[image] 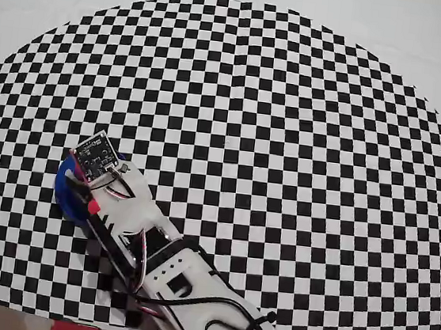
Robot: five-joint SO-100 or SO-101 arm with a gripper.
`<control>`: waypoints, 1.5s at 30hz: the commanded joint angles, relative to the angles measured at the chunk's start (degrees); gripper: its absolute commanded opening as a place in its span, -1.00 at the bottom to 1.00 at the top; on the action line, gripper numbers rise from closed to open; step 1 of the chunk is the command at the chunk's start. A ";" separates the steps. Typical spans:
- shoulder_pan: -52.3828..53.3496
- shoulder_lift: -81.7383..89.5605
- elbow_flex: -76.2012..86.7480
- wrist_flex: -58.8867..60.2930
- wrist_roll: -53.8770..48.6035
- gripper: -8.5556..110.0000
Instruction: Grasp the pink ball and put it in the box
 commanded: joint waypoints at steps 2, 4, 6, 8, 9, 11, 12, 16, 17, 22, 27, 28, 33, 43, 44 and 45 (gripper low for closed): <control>0.53 1.14 0.18 0.35 -0.62 -0.85; 0.53 1.14 0.18 0.35 -0.62 -0.85; 0.53 1.05 0.18 0.35 -0.62 -0.85; 0.53 0.88 0.18 0.35 -0.62 -0.85; 0.62 0.79 0.18 0.35 -0.62 -0.85; 0.62 0.62 0.18 0.35 -0.62 -0.85; 0.70 0.44 0.18 0.35 -0.62 -0.85; 0.79 -0.35 -0.09 0.35 -0.70 -0.85; 0.79 -0.44 -0.18 0.35 -0.70 -0.85; 0.79 -0.70 -0.26 0.35 -0.70 -0.85; 0.79 -0.70 -0.35 0.35 -0.70 -0.85; 0.79 -0.70 -0.35 0.35 -0.70 -0.85; 0.79 -0.70 -0.26 0.18 -0.70 -0.85; 0.18 -0.35 0.09 -2.46 -0.70 -0.37; 0.18 -0.35 0.09 -2.46 -0.70 -0.37; 0.18 -0.26 0.09 -2.46 -0.70 -0.37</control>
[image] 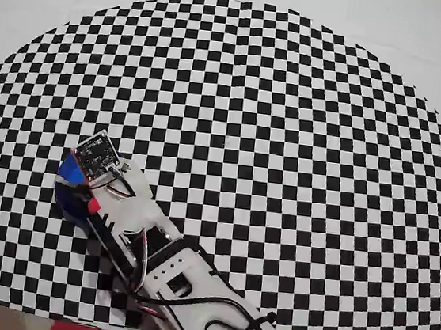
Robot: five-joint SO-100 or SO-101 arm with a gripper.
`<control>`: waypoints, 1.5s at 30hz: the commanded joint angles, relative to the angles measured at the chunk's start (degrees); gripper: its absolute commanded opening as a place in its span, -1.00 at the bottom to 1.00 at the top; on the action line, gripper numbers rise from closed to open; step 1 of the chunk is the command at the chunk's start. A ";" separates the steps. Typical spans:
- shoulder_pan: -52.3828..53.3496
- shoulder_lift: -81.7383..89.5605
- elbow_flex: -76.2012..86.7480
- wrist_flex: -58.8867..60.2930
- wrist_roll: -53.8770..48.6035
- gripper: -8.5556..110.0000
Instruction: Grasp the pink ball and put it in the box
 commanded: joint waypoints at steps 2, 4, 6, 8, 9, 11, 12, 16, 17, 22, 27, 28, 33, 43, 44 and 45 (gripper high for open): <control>-0.35 0.00 0.09 -1.14 -0.35 -0.37; -0.35 0.00 0.09 -1.49 -0.35 -0.38; -0.18 0.26 0.09 -1.67 -0.09 -0.38; 0.09 0.53 0.09 -1.93 0.26 -0.38; 0.26 0.88 0.09 -2.02 0.35 -0.38; 0.44 2.11 0.09 -2.20 2.72 -0.38; 0.79 2.81 0.09 -2.46 3.78 -0.38; 2.55 4.92 0.09 -3.87 10.63 -0.38; 2.99 5.45 0.09 -4.22 12.74 -0.38; 7.91 7.12 0.09 -7.65 25.31 -0.38; 16.44 11.16 -0.09 -9.93 41.13 -0.38; 18.37 11.43 -0.35 -9.93 44.03 -0.38; 26.98 12.92 -0.26 -9.67 54.84 -0.38; 37.09 17.75 0.09 -4.22 73.30 -0.48; 37.18 18.54 0.09 -2.99 74.62 -0.52; 37.18 19.16 0.09 -1.76 75.76 -0.57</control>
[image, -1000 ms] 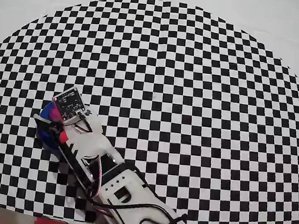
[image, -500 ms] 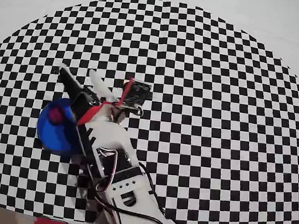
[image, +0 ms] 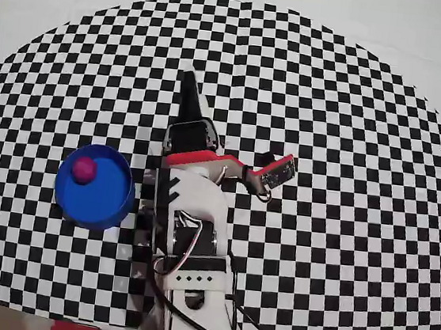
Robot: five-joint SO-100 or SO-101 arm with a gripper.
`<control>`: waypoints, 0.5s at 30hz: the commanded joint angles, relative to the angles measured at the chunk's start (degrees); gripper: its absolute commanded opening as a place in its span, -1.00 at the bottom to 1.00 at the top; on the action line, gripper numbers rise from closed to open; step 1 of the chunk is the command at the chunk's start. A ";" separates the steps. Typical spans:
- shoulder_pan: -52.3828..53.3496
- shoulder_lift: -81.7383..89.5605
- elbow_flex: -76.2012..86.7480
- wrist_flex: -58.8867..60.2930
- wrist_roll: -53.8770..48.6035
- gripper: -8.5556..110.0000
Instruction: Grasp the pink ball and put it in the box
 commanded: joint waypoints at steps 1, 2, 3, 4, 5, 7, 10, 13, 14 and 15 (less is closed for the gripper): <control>0.26 2.81 0.18 3.60 4.13 -0.60; 0.18 3.34 0.18 4.83 5.01 -0.67; 0.00 3.96 0.18 6.33 5.80 -0.71; -0.26 4.39 0.18 8.09 6.33 -0.75; -0.26 5.01 0.18 10.02 7.03 -0.79; -0.44 6.15 0.18 14.41 7.65 -0.85; -0.44 7.73 0.35 21.36 9.32 -0.85; -0.44 9.23 0.53 28.39 10.37 -0.85; -0.44 9.23 0.62 29.71 10.55 -0.85; -0.35 9.23 0.62 31.11 10.90 -0.85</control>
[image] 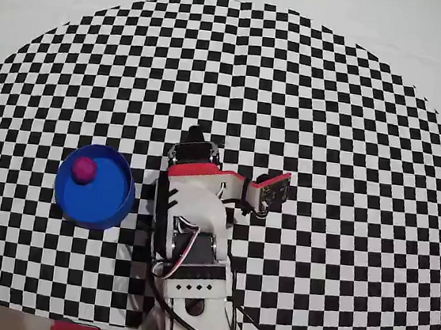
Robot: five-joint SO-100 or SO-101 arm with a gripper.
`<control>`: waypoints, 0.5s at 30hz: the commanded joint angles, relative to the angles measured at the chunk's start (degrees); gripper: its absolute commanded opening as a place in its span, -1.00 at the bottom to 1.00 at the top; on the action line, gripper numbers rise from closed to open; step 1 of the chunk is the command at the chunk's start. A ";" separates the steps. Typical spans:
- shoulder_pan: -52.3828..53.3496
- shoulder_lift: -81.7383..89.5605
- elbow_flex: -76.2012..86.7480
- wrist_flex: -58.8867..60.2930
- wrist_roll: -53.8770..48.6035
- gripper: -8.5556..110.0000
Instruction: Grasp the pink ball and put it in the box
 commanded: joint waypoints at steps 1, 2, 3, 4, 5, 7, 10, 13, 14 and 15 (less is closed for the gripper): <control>0.44 1.14 0.44 4.83 1.14 -0.85; 0.53 1.14 0.44 5.80 1.23 -0.85; 0.70 1.14 0.44 6.59 1.32 -0.85; 0.70 1.14 0.44 7.29 1.41 -0.85; 0.70 1.14 0.44 7.91 1.76 -0.85; 0.79 1.14 0.44 9.14 2.46 -0.85; 0.79 1.14 0.44 11.07 3.43 -0.85; 0.97 1.14 0.44 13.80 4.22 -0.85; 0.97 1.14 0.44 14.77 4.48 -0.85; 1.14 1.14 0.44 14.94 5.01 -0.85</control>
